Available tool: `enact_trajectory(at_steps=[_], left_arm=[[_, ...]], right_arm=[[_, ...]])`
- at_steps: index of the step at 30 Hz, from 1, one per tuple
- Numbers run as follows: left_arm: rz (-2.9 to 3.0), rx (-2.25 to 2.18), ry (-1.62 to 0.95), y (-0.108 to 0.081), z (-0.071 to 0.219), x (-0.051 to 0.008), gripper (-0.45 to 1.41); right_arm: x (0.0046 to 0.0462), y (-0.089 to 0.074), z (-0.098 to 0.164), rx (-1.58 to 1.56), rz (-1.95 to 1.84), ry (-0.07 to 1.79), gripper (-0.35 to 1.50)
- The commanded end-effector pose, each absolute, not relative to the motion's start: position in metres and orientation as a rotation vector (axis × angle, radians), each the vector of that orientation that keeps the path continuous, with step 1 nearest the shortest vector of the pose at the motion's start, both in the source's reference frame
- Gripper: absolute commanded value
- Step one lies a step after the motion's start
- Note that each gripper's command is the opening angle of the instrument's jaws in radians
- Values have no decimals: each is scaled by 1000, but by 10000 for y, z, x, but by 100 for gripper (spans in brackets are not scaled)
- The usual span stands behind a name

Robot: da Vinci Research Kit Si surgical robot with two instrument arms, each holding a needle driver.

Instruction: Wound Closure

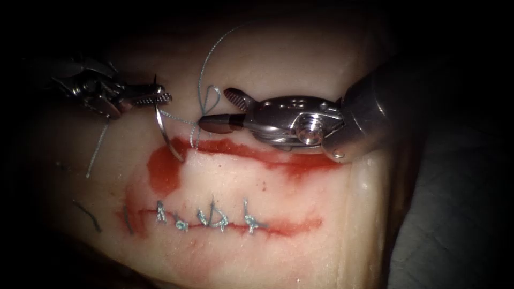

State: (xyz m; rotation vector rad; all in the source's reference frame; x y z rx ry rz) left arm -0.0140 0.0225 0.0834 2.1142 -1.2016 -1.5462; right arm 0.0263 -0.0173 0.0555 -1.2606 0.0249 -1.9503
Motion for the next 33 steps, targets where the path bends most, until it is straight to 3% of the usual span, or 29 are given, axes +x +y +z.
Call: enact_trajectory(at_steps=[1,6,7,10,11,12,13,16,17,20,33], left_arm=[[-1665,2185,-1113,234,836,-135,-45],[-1844,2229,-1045,248,827,-115,-45],[-1877,2253,-1074,256,822,-106,-45],[-1912,2263,-1117,265,811,-96,-45],[-1912,2263,-1118,268,808,-93,-45],[-1916,2261,-1121,270,805,-91,-45],[-1903,2237,-1177,276,798,-84,-45],[-1856,2216,-1254,281,790,-79,-45],[-1823,2201,-1299,285,785,-75,-45],[-1766,2153,-1372,288,778,-72,-45],[-1501,1688,-1675,318,732,-35,-45]], right_arm=[[270,-163,548,-1301,-1958,-18,140],[274,-150,532,-1339,-2037,-108,138],[277,-148,528,-1361,-2051,-148,128],[282,-148,521,-1402,-2047,-208,84],[283,-150,519,-1420,-2032,-221,56],[284,-153,517,-1436,-2022,-229,7],[287,-161,512,-1446,-2034,-207,-10],[290,-168,508,-1377,-2035,-54,-20],[292,-174,507,-1277,-2052,61,-35],[292,-178,508,-1156,-2046,179,-35],[293,-232,585,-932,-2064,338,-35]])
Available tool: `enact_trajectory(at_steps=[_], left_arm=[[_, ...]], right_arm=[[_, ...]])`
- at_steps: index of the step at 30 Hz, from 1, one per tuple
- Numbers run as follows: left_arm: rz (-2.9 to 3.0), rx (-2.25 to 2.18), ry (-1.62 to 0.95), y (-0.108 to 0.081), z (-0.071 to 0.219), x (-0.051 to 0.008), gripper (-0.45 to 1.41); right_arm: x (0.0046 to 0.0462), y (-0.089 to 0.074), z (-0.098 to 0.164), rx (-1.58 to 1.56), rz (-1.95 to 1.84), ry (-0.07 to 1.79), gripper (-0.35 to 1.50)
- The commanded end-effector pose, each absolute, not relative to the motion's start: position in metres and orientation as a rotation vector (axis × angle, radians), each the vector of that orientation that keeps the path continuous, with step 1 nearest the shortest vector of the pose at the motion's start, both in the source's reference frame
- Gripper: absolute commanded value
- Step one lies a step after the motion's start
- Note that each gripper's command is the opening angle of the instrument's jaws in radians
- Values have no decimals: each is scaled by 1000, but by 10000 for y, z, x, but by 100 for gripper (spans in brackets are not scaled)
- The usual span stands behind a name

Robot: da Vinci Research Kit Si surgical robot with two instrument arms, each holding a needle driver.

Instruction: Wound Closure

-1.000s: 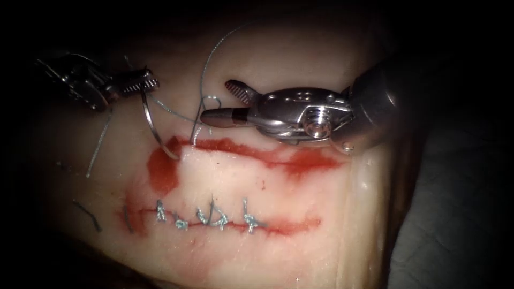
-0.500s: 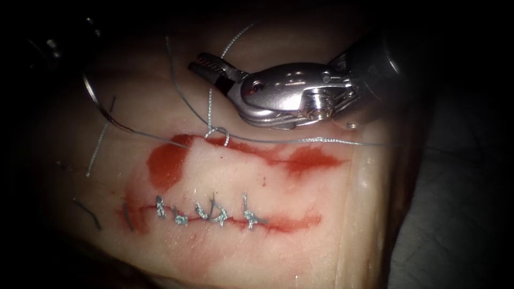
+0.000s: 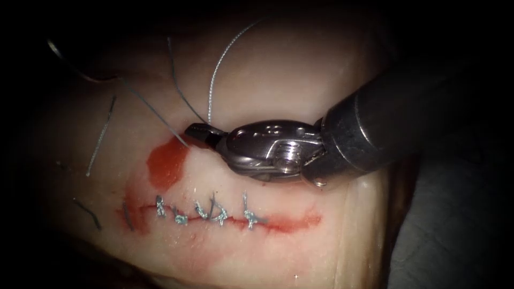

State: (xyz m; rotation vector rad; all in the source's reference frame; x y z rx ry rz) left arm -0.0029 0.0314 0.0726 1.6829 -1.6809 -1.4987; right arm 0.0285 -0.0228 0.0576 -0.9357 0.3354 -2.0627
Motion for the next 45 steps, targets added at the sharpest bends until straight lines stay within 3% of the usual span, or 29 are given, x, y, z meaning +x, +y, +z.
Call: enact_trajectory(at_steps=[1,41,45], left_arm=[[-1485,1657,-1691,320,729,-32,-45],[-1369,1046,-1982,361,610,70,-45],[-1352,1051,-1979,355,625,56,-45]], right_arm=[[293,-236,591,-912,-2072,345,-35],[280,-288,606,-602,-2071,488,-35],[280,-282,601,-619,-2053,444,-35]])
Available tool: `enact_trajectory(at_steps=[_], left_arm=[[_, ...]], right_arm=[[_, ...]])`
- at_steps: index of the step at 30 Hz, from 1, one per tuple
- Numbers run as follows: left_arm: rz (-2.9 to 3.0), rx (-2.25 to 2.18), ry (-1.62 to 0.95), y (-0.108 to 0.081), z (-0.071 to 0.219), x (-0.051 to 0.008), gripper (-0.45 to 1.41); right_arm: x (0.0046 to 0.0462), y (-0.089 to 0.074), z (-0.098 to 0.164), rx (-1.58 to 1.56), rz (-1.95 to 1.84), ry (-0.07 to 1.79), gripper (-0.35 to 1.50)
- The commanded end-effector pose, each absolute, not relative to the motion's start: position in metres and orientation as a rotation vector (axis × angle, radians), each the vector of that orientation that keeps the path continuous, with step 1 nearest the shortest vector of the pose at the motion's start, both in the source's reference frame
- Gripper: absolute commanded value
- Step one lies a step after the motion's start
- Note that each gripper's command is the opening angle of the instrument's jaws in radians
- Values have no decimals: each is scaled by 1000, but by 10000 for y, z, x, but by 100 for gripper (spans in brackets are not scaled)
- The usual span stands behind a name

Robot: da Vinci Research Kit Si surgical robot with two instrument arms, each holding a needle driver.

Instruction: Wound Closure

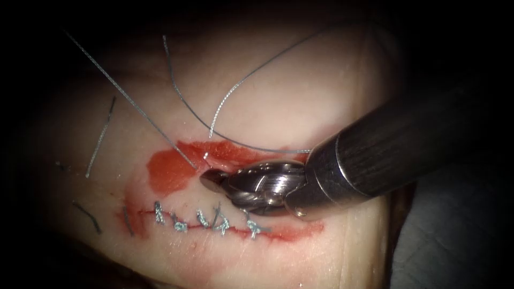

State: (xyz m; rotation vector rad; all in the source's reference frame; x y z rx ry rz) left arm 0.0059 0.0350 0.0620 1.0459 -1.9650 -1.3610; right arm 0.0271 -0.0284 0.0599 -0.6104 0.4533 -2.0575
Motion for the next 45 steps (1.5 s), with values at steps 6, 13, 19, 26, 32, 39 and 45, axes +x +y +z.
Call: enact_trajectory(at_steps=[6,13,19,26,32,39,45], left_arm=[[-1288,1235,-1894,325,676,-8,-45],[-1148,1355,-1811,287,715,-72,-45],[-1111,1404,-1776,281,711,-80,-45],[-1107,1427,-1760,282,709,-79,-45],[-1109,1427,-1761,282,710,-80,-45],[-1108,1427,-1760,281,710,-80,-45],[-1107,1427,-1760,281,711,-80,-45]], right_arm=[[271,-243,567,-755,-1909,345,93],[256,-212,547,-778,-1857,360,93],[266,-225,573,-809,-1875,370,89],[284,-235,599,-849,-1879,355,56],[295,-231,599,-898,-1896,319,-5],[298,-231,592,-959,-1905,313,-25],[292,-233,589,-1008,-1932,444,-35]])
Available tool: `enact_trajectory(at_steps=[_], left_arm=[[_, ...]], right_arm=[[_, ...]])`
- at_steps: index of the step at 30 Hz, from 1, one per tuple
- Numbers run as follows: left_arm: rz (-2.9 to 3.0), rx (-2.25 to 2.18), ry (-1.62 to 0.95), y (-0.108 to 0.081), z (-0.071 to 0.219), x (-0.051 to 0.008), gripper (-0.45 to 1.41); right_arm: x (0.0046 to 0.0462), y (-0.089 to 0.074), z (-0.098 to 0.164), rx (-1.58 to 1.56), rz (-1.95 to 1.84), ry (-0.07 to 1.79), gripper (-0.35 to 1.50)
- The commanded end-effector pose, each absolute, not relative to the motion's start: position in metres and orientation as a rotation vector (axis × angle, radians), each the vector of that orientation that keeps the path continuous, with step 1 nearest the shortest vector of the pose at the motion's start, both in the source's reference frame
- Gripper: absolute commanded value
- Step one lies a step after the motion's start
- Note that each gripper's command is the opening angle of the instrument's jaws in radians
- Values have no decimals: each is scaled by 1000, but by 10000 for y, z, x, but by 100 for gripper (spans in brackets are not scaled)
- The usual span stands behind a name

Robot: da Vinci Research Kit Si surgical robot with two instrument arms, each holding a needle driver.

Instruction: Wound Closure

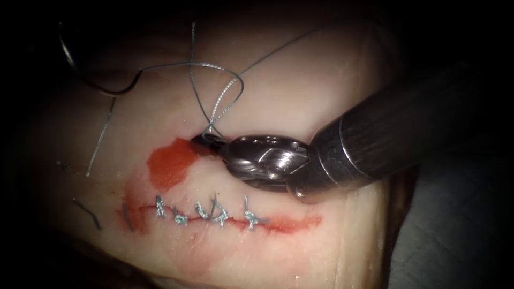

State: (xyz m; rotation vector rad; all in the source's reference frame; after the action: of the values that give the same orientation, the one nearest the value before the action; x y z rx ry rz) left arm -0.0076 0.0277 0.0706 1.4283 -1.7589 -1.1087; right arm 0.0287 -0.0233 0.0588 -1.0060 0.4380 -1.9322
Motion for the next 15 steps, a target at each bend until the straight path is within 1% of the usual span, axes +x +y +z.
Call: enact_trajectory(at_steps=[1,6,7,9,11,14,15], left_arm=[[-1107,1427,-1760,281,711,-80,-45],[-1112,1411,-1770,281,714,-79,-45],[-1105,1409,-1768,281,718,-79,-45],[-1100,1405,-1768,280,723,-80,-45],[-1094,1396,-1771,278,729,-83,-45],[-1091,1393,-1773,277,730,-85,-45],[-1092,1392,-1774,277,730,-86,-45]], right_arm=[[287,-231,586,-1006,-1932,446,-35],[225,-190,537,-933,-1894,416,-35],[198,-177,521,-903,-1883,388,-35],[174,-168,509,-874,-1880,372,-35],[123,-155,490,-754,-1937,295,-35],[89,-147,477,-706,-1950,242,-35],[71,-143,470,-675,-1942,215,-35]])
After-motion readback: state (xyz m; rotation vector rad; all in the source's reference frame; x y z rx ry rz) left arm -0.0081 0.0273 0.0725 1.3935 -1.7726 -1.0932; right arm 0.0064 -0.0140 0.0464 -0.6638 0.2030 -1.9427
